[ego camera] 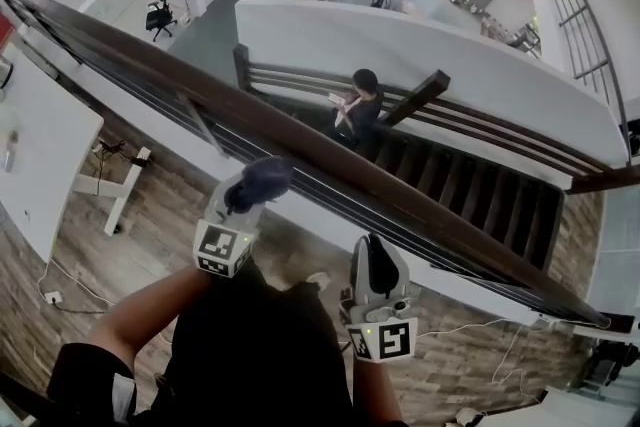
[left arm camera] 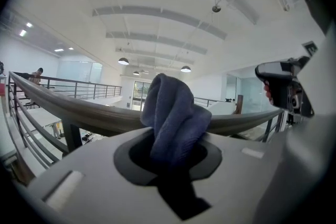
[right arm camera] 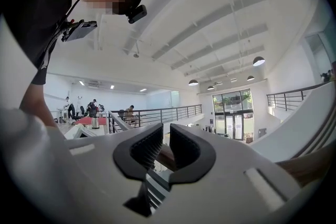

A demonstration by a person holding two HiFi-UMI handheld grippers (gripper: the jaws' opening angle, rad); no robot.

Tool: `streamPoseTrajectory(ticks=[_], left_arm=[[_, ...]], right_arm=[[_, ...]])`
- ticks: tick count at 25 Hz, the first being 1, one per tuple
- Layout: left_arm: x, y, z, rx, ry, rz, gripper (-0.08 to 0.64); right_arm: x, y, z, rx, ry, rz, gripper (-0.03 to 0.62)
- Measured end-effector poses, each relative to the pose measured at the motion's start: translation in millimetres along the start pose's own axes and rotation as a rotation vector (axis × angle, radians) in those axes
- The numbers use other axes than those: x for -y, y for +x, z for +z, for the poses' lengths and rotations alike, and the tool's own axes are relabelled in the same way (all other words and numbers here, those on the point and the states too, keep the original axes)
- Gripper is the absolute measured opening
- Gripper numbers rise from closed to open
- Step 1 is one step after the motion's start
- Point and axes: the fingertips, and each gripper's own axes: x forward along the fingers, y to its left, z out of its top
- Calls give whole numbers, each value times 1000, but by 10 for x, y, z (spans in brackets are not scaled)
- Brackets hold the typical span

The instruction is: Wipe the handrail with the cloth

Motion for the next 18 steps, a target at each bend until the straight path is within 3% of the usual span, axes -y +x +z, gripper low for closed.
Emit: streamPoseTrajectory(ticks=[6, 12, 15, 18], left_arm=[[-1061, -73, -185, -24, 13, 72, 78], [-1469, 153, -410, -41, 22, 75, 78], [-1651, 281, -516, -28, -5, 92, 78], [-1794, 381, -658, -26, -40, 116, 78]], right_arm=[[-716, 591, -145, -15, 5, 12, 37], [-1219, 979, -117, -16, 9, 47, 35], [-1356, 1041, -100, -19, 0, 79, 20], [-1348, 1002, -214, -21, -24, 54, 13]])
